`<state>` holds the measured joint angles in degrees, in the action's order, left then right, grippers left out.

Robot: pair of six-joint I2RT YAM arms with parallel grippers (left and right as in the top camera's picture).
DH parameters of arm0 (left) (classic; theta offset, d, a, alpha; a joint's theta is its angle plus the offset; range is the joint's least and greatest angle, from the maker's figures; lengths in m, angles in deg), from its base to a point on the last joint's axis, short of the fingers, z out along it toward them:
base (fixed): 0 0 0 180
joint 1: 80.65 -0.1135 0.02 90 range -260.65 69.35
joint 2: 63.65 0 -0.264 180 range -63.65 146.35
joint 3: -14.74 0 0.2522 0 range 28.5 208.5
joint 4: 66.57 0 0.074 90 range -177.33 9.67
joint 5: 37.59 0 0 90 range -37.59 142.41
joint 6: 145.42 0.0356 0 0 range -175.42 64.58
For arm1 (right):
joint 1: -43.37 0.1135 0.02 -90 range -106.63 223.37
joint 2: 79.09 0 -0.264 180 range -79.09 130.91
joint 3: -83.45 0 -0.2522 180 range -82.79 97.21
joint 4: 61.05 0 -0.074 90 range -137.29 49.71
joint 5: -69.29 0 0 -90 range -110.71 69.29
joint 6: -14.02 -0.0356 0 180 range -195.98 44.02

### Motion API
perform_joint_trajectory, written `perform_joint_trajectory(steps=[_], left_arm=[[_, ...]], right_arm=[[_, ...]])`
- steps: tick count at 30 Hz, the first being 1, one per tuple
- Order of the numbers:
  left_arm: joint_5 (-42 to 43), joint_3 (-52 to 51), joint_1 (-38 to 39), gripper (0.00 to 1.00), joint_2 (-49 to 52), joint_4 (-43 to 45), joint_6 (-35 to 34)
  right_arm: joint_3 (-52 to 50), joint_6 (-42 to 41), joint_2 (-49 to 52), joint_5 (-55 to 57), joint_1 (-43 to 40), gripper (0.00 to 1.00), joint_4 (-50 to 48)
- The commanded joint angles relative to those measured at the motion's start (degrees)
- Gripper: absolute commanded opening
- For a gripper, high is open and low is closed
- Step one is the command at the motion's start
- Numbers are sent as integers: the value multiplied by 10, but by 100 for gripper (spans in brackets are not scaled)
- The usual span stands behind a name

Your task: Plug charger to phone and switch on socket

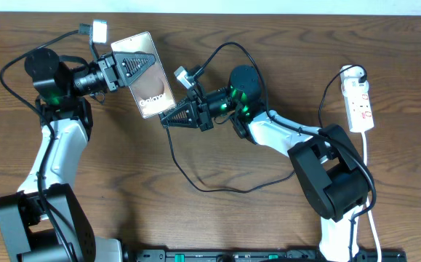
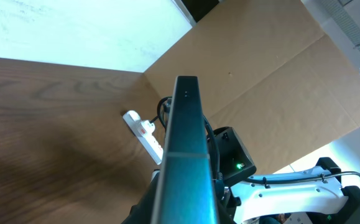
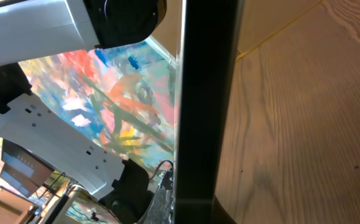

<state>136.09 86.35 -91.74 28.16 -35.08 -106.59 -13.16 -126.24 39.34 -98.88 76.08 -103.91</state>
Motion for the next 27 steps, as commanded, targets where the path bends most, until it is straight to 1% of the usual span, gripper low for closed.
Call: perform_joint_trajectory(steps=[1,27], left_arm=[[63,5,9,7,-12,-1,4],[63,5,9,8,-12,-1,4]], right_arm=[[12,6,-7,84,-5,1,-8],[12,6,-7,77,-5,1,-8]])
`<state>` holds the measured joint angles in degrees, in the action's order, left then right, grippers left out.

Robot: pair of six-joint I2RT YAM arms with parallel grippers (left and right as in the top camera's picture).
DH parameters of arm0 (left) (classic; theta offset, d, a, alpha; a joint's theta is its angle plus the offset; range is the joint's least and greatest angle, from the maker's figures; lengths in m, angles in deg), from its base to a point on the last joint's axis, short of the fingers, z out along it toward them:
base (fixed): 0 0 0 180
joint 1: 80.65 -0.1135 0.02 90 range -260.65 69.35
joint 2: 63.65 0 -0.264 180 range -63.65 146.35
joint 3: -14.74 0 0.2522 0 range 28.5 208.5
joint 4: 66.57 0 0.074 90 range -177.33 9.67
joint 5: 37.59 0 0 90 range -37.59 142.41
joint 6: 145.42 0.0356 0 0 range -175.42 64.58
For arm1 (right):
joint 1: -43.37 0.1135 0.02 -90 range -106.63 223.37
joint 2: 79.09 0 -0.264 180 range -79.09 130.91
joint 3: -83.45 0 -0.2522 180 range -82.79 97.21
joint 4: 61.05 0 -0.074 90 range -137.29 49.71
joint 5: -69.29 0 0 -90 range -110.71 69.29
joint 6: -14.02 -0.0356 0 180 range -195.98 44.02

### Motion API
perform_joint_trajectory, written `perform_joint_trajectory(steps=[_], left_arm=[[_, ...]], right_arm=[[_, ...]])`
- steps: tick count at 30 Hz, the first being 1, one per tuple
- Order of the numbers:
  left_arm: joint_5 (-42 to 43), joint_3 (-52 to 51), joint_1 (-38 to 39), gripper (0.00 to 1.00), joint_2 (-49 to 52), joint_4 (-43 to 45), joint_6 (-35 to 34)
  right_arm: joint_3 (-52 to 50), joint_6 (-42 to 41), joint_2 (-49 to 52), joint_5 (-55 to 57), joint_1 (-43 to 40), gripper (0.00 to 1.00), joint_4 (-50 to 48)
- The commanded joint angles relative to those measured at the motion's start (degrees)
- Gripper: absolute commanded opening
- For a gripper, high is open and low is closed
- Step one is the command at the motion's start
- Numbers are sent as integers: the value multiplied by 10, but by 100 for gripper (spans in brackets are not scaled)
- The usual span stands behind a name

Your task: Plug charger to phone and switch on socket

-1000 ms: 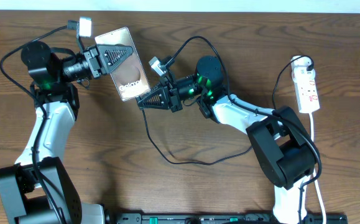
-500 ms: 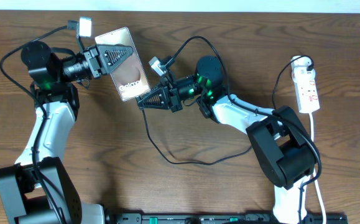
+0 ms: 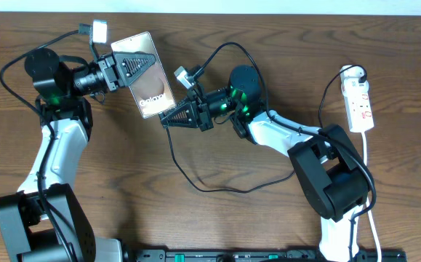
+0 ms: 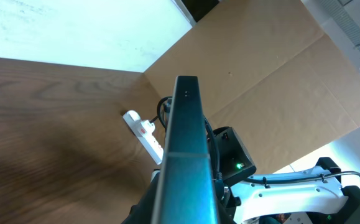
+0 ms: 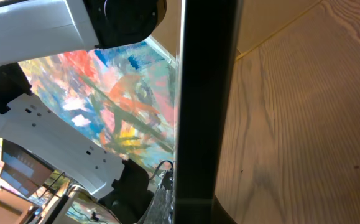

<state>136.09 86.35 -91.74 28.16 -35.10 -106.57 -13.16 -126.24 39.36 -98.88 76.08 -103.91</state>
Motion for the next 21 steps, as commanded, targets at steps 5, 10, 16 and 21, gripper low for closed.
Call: perform_joint_trajectory(steps=[5,10,16,21], left_arm=[[63,5,9,7,-12,-1,3],[57,5,9,7,-12,-1,5],[57,5,9,8,-12,-1,5],[57,5,9,8,-12,-1,5]], right_arm=[[12,6,-8,77,-5,1,-8],[12,6,-8,78,-5,1,-8],[12,6,-8,78,-9,1,-9],[12,6,-8,78,-9,1,-9]])
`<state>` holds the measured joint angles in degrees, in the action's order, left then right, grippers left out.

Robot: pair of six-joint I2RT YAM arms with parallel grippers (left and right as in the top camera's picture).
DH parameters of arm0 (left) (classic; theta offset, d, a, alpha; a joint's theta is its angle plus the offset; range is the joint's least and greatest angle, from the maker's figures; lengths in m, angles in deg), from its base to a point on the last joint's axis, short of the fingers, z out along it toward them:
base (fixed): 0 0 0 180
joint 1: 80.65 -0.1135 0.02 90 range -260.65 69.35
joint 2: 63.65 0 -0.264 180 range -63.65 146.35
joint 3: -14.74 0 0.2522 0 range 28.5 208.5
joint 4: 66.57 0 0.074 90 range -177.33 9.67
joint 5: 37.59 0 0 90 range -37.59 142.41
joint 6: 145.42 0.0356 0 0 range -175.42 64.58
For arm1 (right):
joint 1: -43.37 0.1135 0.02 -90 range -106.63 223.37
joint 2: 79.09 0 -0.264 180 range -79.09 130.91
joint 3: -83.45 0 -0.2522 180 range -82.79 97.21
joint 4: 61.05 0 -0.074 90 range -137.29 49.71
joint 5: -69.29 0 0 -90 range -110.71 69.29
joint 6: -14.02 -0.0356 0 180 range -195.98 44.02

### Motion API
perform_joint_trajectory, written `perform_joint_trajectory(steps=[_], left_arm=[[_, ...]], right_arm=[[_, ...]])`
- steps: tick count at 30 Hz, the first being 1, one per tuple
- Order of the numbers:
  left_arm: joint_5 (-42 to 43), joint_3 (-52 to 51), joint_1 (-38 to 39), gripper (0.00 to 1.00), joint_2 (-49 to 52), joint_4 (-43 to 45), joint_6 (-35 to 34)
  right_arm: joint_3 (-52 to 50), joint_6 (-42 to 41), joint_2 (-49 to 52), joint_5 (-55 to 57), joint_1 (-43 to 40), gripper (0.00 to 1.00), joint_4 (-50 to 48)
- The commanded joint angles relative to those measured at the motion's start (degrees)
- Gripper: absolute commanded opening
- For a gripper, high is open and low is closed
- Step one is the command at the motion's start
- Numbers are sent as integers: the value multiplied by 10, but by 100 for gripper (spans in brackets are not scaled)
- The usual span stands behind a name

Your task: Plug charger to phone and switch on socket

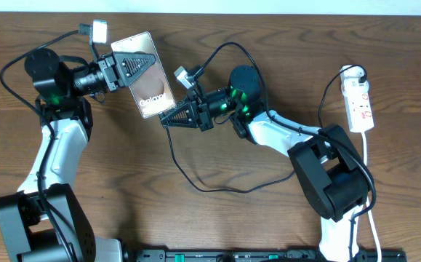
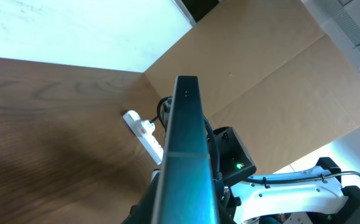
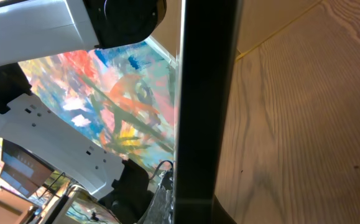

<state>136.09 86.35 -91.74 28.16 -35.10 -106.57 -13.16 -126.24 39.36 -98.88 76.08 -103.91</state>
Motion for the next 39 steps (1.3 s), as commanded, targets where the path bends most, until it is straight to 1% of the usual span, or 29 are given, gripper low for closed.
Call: perform_joint_trajectory(steps=[1,22,30,38,39], left_arm=[[57,5,9,7,-12,-1,5],[63,5,9,8,-12,-1,6],[56,5,9,8,-12,-1,32],[56,5,9,7,-12,-1,36],[56,5,9,7,-12,-1,36]], right_arm=[[12,6,-8,78,-9,1,-9],[12,-5,-8,86,-12,1,-15],[12,-5,-8,86,-12,1,-15],[12,-5,-8,86,-12,13,-15],[12,-5,-8,86,-12,17,-15]])
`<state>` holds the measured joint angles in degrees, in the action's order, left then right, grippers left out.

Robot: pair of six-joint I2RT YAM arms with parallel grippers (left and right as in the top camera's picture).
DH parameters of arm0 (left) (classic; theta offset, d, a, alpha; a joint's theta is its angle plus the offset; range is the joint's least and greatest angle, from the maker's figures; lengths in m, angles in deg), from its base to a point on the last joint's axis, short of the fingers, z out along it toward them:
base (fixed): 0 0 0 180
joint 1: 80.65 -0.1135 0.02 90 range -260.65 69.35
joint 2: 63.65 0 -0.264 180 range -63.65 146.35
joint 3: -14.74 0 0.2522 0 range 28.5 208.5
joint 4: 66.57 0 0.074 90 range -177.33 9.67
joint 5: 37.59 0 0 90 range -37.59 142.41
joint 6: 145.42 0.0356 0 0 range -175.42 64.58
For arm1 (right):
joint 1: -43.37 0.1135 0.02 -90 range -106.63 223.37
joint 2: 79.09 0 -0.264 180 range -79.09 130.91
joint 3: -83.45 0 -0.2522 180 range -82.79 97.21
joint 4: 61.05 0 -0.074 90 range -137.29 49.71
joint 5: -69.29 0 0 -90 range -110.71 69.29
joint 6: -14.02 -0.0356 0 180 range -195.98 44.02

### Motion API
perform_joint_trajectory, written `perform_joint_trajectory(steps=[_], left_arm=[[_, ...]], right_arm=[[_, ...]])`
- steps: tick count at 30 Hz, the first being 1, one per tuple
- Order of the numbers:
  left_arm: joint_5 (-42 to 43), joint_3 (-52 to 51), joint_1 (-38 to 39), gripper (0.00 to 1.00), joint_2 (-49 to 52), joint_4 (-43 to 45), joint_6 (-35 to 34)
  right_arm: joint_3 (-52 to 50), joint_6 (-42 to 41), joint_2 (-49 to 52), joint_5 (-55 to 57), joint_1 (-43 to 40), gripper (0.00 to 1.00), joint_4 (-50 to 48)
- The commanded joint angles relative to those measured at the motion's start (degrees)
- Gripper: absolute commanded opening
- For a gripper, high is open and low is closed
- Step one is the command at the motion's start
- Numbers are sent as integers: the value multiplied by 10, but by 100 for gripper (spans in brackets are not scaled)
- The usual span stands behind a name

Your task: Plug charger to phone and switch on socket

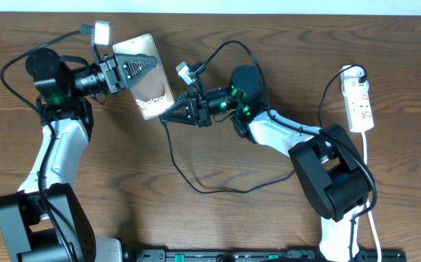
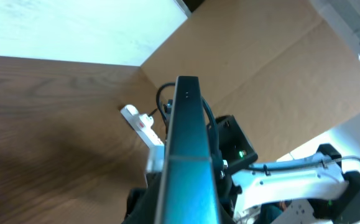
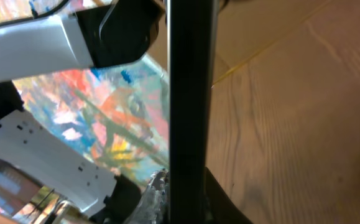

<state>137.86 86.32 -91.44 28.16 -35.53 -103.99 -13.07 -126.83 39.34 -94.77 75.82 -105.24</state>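
Observation:
My left gripper is shut on the phone, held above the table's back left with its "Galaxy" screen facing up and tilted. In the left wrist view the phone stands edge-on. My right gripper is pressed against the phone's lower end, shut on the charger plug, which its fingers hide. The black charger cable drops from those tips and loops over the table. In the right wrist view the phone is a dark bar between the fingers. A white power strip lies far right.
The cable loop lies on the wooden table in front of the right arm. A white cord runs from the strip toward the front edge. A cardboard wall stands behind the table, with the power strip in front of it.
The phone has shifted slightly left and up and tilted more, looking narrower from overhead. My right gripper has moved up and left with it, still at the phone's lower end.
At all three earlier moments the left gripper held the phone in the same spot and the right gripper stayed at its lower end with the cable, nothing moving. Now both have shifted a little up and left together.

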Motion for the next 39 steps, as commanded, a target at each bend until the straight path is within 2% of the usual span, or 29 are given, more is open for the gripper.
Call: perform_joint_trajectory(steps=[1,2,4,6,9,10,12,20,30,36,38,39], left_arm=[[38,5,6,7,-12,3,10],[39,5,6,8,-12,3,10],[38,5,6,8,-12,3,10],[38,5,6,7,-12,3,10],[38,5,6,7,-12,3,10],[39,5,5,7,-12,3,12],[39,5,1,7,-12,3,14],[46,5,-36,7,-12,1,14],[46,5,-100,7,-12,-68,14],[46,5,-112,8,-12,-86,14],[46,5,-112,8,-12,-86,14],[46,5,-112,7,-12,-86,14]], right_arm=[[12,1,-7,45,-10,20,-2],[12,1,-7,45,-10,24,-2],[12,1,-7,45,-10,38,-2],[12,1,-7,45,-10,48,-2],[12,1,-8,43,-10,68,-2],[12,1,-7,41,-10,85,-2],[12,1,-7,38,-10,99,-2],[12,1,-7,32,-21,99,-1],[12,1,-7,41,-59,99,10],[12,31,-8,109,-91,99,134],[12,57,-8,139,-101,99,192],[12,83,-8,172,-109,99,252]])
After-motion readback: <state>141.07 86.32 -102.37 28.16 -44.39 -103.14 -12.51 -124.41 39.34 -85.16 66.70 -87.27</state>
